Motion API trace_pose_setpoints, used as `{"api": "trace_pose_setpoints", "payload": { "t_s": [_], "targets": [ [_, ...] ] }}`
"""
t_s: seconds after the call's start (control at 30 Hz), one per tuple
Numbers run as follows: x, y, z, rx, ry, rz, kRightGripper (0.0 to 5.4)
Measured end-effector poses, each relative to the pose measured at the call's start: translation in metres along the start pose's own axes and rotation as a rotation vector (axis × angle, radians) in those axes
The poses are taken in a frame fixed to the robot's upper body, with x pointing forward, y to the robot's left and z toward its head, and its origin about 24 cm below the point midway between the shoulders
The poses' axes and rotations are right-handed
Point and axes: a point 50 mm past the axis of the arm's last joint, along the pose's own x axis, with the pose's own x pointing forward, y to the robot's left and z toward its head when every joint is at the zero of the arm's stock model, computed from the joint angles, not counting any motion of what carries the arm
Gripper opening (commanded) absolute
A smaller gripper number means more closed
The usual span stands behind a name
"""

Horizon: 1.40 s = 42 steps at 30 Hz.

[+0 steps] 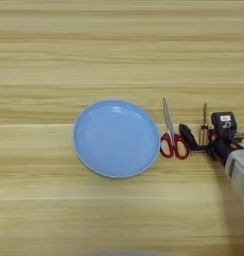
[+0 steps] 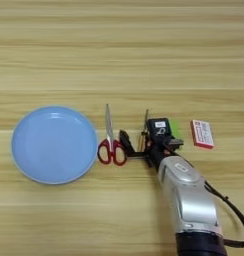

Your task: Move the objects on the table

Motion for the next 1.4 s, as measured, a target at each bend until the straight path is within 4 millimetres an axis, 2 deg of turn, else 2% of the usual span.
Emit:
{"api": "trace_pose_setpoints", "payload": {
  "t_s": [0.47, 1.4],
  "targets": [
    [-0.0005, -0.0019, 0.0005, -0.015, 0.005, 0.001, 5.37],
    [0.0008, 0.0027, -0.0003, -0.033, 0.017, 0.043, 1.57]
  ]
}}
